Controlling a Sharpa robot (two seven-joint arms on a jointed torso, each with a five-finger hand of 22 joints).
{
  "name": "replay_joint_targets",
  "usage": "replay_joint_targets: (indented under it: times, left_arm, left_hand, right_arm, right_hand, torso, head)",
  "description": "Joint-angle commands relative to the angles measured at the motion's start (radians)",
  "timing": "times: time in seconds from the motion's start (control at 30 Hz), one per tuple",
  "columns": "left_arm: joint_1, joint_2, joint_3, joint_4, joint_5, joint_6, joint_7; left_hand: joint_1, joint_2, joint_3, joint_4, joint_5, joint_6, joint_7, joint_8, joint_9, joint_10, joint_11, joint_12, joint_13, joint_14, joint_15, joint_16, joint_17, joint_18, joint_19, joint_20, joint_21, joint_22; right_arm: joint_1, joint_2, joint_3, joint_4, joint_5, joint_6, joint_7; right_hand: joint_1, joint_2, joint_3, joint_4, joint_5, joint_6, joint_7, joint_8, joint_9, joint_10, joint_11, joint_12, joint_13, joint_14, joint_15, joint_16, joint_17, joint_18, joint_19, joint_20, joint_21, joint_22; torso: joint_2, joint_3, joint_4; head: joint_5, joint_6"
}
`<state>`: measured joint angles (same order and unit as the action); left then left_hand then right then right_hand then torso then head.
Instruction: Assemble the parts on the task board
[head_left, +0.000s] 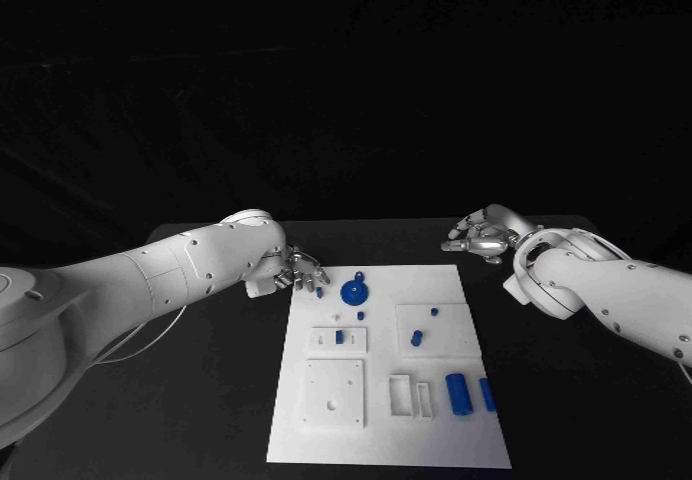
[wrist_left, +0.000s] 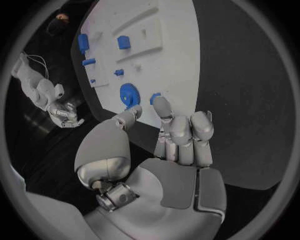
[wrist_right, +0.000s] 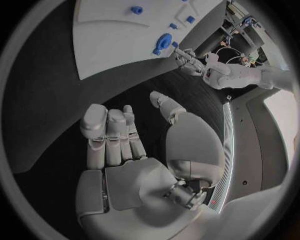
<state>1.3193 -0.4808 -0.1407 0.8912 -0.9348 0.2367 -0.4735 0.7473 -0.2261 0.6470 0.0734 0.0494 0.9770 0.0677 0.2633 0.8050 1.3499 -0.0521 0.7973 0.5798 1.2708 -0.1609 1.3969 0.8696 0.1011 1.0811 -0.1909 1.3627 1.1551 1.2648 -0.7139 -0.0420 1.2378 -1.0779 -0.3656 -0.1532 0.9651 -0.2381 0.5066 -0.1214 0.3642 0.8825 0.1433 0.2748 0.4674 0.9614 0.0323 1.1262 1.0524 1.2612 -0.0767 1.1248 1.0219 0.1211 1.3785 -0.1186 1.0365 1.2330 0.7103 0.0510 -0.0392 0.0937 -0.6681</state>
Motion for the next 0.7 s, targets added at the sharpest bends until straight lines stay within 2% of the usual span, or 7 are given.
replay_joint_targets:
  times: [0.03,0.3,0.53,0.7]
  left_arm:
    - [-0.003,0.007,0.0,-0.009,-0.005,0.037,0.005]
    - [-0.009,0.017,0.001,-0.027,-0.004,0.053,0.011]
    - [-0.011,0.018,0.001,-0.031,-0.001,0.053,0.015]
    - [-0.012,0.018,0.001,-0.032,0.006,0.049,0.021]
  left_hand:
    - [-0.001,0.014,-0.005,0.001,-0.001,-0.008,0.0,-0.006,-0.002,-0.002,0.007,0.002,0.002,-0.003,0.007,-0.005,0.001,0.113,-0.008,-0.05,-0.006,-0.001]
    - [0.016,0.053,-0.025,-0.033,-0.001,-0.008,0.001,-0.008,-0.004,-0.008,0.008,0.006,0.005,-0.007,0.008,-0.004,0.004,0.111,-0.017,-0.049,-0.002,0.001]
    - [0.044,0.104,-0.036,-0.084,0.0,-0.003,0.001,-0.007,-0.006,-0.01,0.007,0.009,0.006,-0.008,0.008,-0.004,0.006,0.111,-0.023,-0.048,0.0,0.003]
    - [0.046,0.122,-0.042,-0.102,-0.001,-0.001,0.001,-0.008,-0.008,-0.01,0.008,0.009,0.006,-0.008,0.008,-0.004,0.006,0.109,-0.026,-0.046,0.001,0.003]
  right_arm:
    - [0.0,0.0,0.001,0.002,0.0,-0.001,0.01]
    - [0.0,0.001,0.002,0.002,0.0,0.0,0.009]
    - [0.0,0.002,0.002,0.0,0.0,0.002,0.008]
    - [0.0,0.005,0.002,0.0,0.0,0.002,0.009]
  right_hand:
    - [-0.002,0.008,-0.006,-0.001,0.003,-0.004,0.003,-0.003,-0.001,-0.007,0.001,-0.004,-0.002,-0.001,-0.001,-0.007,-0.001,0.141,-0.001,-0.003,-0.005,-0.002]
    - [-0.002,0.008,-0.006,-0.001,0.003,-0.003,0.003,-0.003,-0.001,-0.007,0.001,-0.004,-0.003,-0.001,-0.001,-0.007,-0.001,0.141,-0.001,-0.003,-0.005,-0.002]
    - [-0.002,0.009,-0.006,-0.001,0.003,-0.003,0.003,-0.003,-0.001,-0.006,0.001,-0.005,-0.003,-0.001,-0.001,-0.008,-0.001,0.141,-0.001,-0.003,-0.005,-0.002]
    - [-0.002,0.01,-0.005,0.0,0.002,-0.002,0.003,-0.002,-0.001,-0.006,0.001,-0.005,-0.004,-0.001,-0.001,-0.008,-0.001,0.141,-0.001,-0.003,-0.005,-0.002]
  torso:
    - [-0.001,0.0002,0.0003]
    - [0.0,-0.0004,-0.0001]
    - [-0.001,0.0001,0.0011]
    - [-0.002,0.0005,0.0015]
  head:
    - [-0.001,-0.001]
    - [-0.001,-0.002]
    - [-0.002,-0.004]
    - [-0.002,-0.005]
